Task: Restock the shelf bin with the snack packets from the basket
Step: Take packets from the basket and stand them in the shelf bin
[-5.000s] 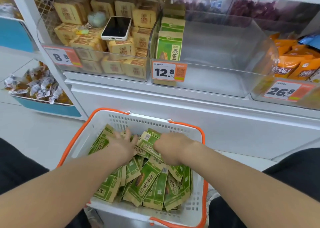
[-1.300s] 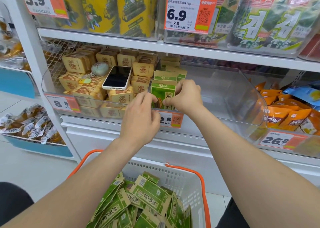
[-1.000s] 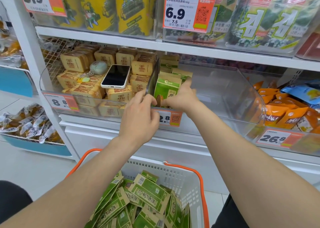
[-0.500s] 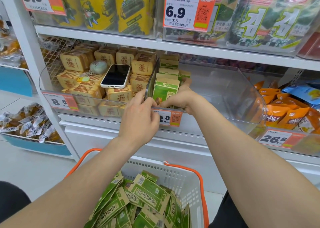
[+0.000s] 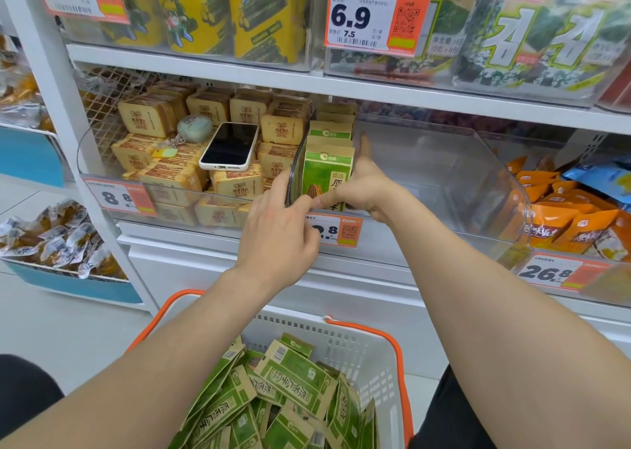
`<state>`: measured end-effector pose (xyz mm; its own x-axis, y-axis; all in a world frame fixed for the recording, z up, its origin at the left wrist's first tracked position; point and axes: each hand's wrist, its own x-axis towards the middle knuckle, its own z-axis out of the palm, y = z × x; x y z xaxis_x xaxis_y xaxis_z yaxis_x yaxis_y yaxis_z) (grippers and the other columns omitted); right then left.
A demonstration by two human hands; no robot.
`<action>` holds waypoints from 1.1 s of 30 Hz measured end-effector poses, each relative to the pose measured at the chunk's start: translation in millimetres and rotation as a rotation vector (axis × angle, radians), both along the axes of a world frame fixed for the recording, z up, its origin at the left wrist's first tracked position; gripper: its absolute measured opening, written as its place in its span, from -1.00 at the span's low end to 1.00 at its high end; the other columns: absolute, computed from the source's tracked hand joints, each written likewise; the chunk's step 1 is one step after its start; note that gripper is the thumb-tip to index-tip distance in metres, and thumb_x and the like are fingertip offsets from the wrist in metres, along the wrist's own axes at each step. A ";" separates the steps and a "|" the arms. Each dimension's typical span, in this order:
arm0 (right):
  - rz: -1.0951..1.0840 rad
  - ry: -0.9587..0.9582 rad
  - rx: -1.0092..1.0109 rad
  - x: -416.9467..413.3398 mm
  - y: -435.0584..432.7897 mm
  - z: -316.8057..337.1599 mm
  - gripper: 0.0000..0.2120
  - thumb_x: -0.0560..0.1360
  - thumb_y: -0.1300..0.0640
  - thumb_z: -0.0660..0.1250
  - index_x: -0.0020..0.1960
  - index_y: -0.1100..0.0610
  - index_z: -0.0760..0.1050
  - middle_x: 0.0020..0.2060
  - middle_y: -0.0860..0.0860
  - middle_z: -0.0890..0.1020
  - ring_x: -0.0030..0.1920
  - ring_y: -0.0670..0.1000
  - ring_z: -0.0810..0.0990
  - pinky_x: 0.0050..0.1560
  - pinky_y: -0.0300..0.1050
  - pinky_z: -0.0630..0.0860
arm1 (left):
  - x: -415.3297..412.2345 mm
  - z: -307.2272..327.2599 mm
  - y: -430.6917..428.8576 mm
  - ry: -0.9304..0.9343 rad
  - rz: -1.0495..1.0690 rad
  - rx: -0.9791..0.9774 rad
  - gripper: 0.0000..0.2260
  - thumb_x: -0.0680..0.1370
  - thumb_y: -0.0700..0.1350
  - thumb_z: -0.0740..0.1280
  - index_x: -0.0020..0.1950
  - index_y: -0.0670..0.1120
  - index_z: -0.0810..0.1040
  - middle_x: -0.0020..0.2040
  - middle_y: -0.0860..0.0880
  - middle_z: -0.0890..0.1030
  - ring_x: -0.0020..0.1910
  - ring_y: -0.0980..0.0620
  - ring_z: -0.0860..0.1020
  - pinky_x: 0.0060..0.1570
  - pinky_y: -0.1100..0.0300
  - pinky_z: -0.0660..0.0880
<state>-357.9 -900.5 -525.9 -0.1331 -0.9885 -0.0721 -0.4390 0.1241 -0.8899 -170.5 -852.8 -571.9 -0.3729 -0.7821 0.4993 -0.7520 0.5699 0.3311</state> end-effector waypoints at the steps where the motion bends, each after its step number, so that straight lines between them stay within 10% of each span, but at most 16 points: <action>1: -0.002 0.024 0.005 0.1 -0.2 -0.6 -0.09 0.22 0.32 0.72 0.48 0.08 0.42 0.04 -0.06 0.74 0.11 0.00 0.70 -0.01 -0.09 0.65 | 0.1 -0.7 0.4 -0.030 0.008 -0.006 -0.77 0.53 -0.10 0.35 0.17 -0.02 0.61 0.54 -0.13 0.30 0.24 -0.22 0.48 0.30 -0.09 0.39; 4: -0.002 0.161 -0.035 1.4 -4.0 -4.2 -0.39 0.15 0.10 0.78 0.14 -0.04 0.64 0.00 -0.12 0.74 0.05 -0.05 0.71 0.17 0.00 0.65 | -0.9 -1.1 -0.6 -0.102 0.035 -0.024 -0.68 0.50 -0.08 0.35 0.25 0.00 0.57 0.57 -0.14 0.23 0.22 -0.22 0.47 0.30 -0.08 0.37; 10: 0.005 0.151 -0.110 -5.9 -12.6 -14.0 0.14 -0.09 -0.15 0.78 0.41 -0.10 0.38 0.12 -0.16 0.70 0.14 -0.05 0.69 0.17 0.10 0.66 | -0.5 -1.2 -0.4 -0.173 0.052 -0.052 -0.60 0.50 -0.07 0.36 0.34 -0.02 0.49 0.58 -0.18 0.20 0.19 -0.22 0.47 0.30 -0.08 0.37; 19: -0.022 0.262 0.132 -1.2 4.9 4.5 -0.13 -0.18 -0.30 0.69 0.10 -0.06 0.65 -0.03 -0.10 0.75 0.03 0.00 0.73 0.08 0.03 0.69 | -0.6 -3.5 -1.5 -0.224 0.062 -0.067 -0.62 0.49 -0.05 0.39 0.29 -0.04 0.46 0.59 -0.22 0.20 0.16 -0.24 0.47 0.27 -0.09 0.38; 25: 0.034 0.124 0.144 2.3 26.1 25.0 -0.72 0.46 0.15 0.60 0.02 -0.06 0.54 -0.03 -0.12 0.66 0.00 -0.07 0.64 -0.02 -0.10 0.62 | 1.2 -3.6 -3.1 -0.251 0.054 -0.077 -0.60 0.48 -0.06 0.35 0.31 -0.04 0.43 0.62 -0.21 0.16 0.16 -0.26 0.45 0.26 -0.07 0.36; 30: 0.039 0.198 0.014 4.9 41.6 31.7 -0.85 0.58 -0.01 0.47 0.13 -0.09 0.60 -0.08 -0.18 0.64 -0.09 -0.06 0.61 -0.21 -0.21 0.51 | 2.8 -2.8 0.5 -0.247 0.041 -0.070 -0.60 0.48 -0.07 0.37 0.31 -0.08 0.43 0.62 -0.24 0.16 0.15 -0.26 0.43 0.26 -0.08 0.35; 33: -0.026 0.121 0.016 5.4 51.4 38.9 -0.85 0.57 -0.02 0.48 -0.07 -0.09 0.51 -0.08 -0.09 0.66 0.02 0.08 0.70 0.06 0.08 0.69 | 3.3 -5.4 3.0 -0.252 0.031 -0.072 -0.57 0.48 -0.09 0.35 0.33 -0.13 0.42 0.61 -0.30 0.16 0.32 -0.31 0.35 0.41 -0.15 0.30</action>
<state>-352.4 -849.1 -486.9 -0.1675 -0.9834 -0.0697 -0.5397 0.1506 -0.8283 -167.2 -849.8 -577.3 -0.4695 -0.7607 0.4483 -0.8229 0.5610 0.0901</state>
